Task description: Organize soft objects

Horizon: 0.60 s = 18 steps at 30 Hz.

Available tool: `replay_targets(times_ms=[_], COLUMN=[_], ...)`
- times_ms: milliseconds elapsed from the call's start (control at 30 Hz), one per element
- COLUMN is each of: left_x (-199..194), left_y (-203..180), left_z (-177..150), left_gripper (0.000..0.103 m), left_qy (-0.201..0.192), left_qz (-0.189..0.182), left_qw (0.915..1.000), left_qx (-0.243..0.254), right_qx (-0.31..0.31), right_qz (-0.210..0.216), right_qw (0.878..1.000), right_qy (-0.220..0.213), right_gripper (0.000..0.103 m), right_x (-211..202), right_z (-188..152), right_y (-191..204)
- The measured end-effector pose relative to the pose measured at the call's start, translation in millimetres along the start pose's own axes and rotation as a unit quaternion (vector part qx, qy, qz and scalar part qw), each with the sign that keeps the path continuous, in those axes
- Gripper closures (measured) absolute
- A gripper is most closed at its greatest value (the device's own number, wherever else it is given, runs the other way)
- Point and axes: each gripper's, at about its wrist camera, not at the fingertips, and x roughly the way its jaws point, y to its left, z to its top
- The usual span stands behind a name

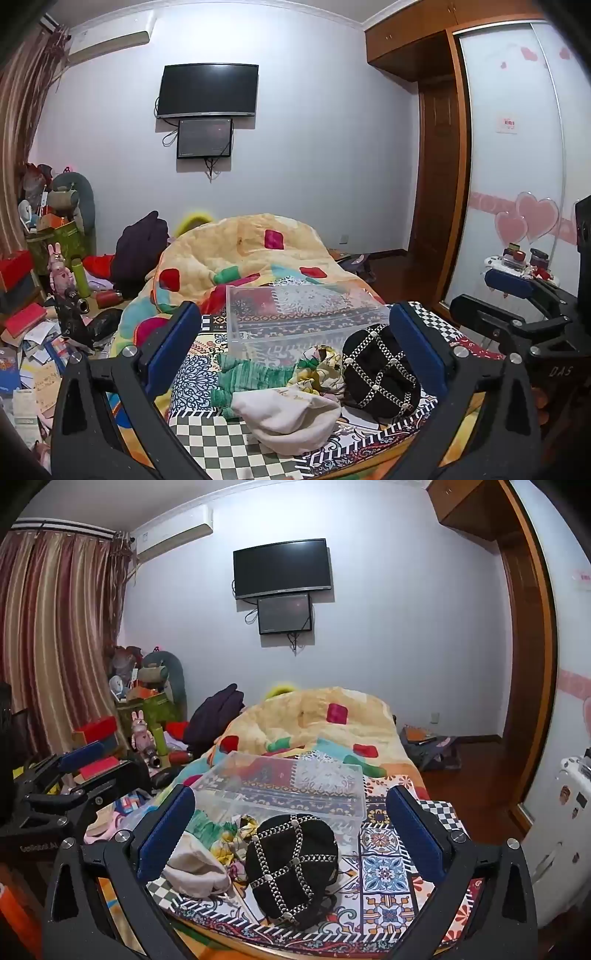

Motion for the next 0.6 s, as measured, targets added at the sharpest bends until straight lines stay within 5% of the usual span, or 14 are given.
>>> replay_targets(times_ms=[600], left_x=[1.4], left_y=[-0.2], left_z=[0.5], left_gripper=[0.000], left_qy=[0.005], left_qz=[-0.009], left_qw=[0.9999], left_qx=[0.001], right_qx=[-0.003], right_qz=[0.001], right_qw=[1.000], right_qy=[-0.004], right_gripper=[0.000], right_x=[-1.2], right_z=[0.0], right_y=[3.9])
